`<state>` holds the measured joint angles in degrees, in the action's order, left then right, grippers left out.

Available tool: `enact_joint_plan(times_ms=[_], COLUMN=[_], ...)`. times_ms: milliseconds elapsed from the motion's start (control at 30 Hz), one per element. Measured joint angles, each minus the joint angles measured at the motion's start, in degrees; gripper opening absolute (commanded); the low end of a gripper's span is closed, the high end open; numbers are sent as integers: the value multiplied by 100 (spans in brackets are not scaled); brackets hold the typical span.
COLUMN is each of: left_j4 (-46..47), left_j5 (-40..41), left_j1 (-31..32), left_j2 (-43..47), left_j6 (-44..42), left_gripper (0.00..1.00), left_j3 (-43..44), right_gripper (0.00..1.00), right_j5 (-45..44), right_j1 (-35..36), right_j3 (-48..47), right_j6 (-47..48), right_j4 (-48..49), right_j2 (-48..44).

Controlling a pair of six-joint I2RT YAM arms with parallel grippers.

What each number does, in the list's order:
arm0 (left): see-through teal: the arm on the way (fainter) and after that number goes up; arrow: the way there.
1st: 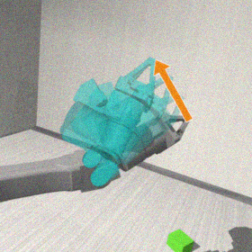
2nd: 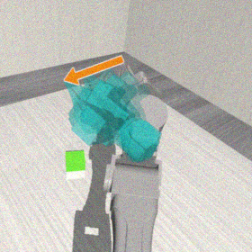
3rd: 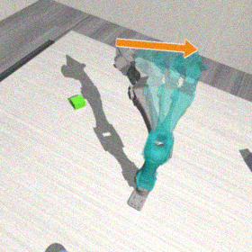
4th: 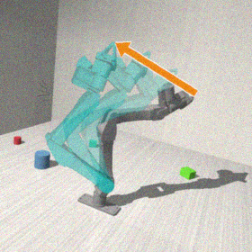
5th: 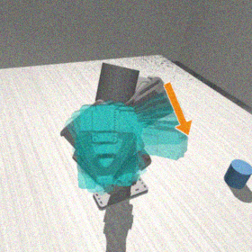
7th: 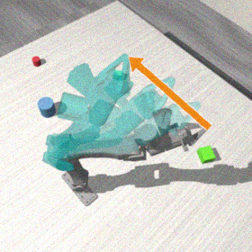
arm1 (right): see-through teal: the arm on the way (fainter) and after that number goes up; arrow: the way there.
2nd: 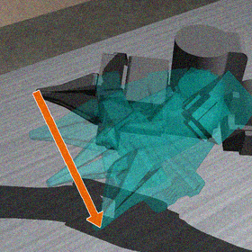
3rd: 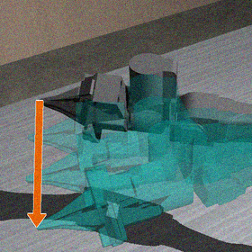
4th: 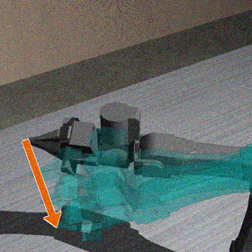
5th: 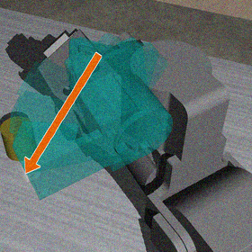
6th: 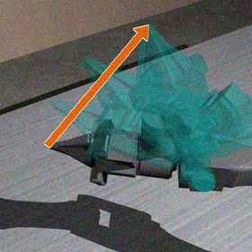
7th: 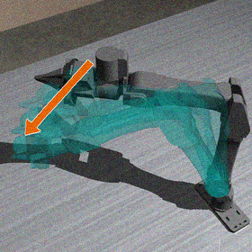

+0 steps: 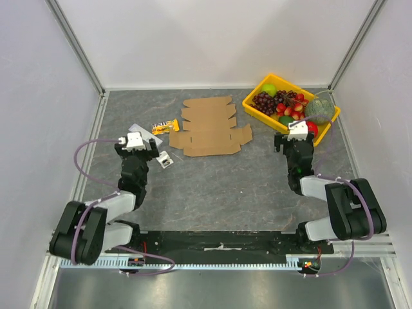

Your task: Fold the paper box

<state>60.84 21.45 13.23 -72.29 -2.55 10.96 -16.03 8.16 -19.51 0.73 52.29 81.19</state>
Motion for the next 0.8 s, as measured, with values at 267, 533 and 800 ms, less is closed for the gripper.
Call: enact_joint_plan(times_ms=[267, 533, 800], left_j4=[-2566, -4544, -5689], left_j5=[717, 885, 831], left_j1=[13, 13, 13], left_j2=[979, 1716, 2439], left_j6=[603, 1659, 2474], left_gripper=[100, 100, 100], left_j3=[1515, 2140, 2155], right_gripper=[98, 98, 98], right_j5=[-621, -837, 911], right_j1=[581, 514, 227], right_j3=[-603, -2697, -2780], right_j6=[-376, -1703, -2688], right_j4=[-990, -3324, -3954], right_j2=[-306, -192, 516])
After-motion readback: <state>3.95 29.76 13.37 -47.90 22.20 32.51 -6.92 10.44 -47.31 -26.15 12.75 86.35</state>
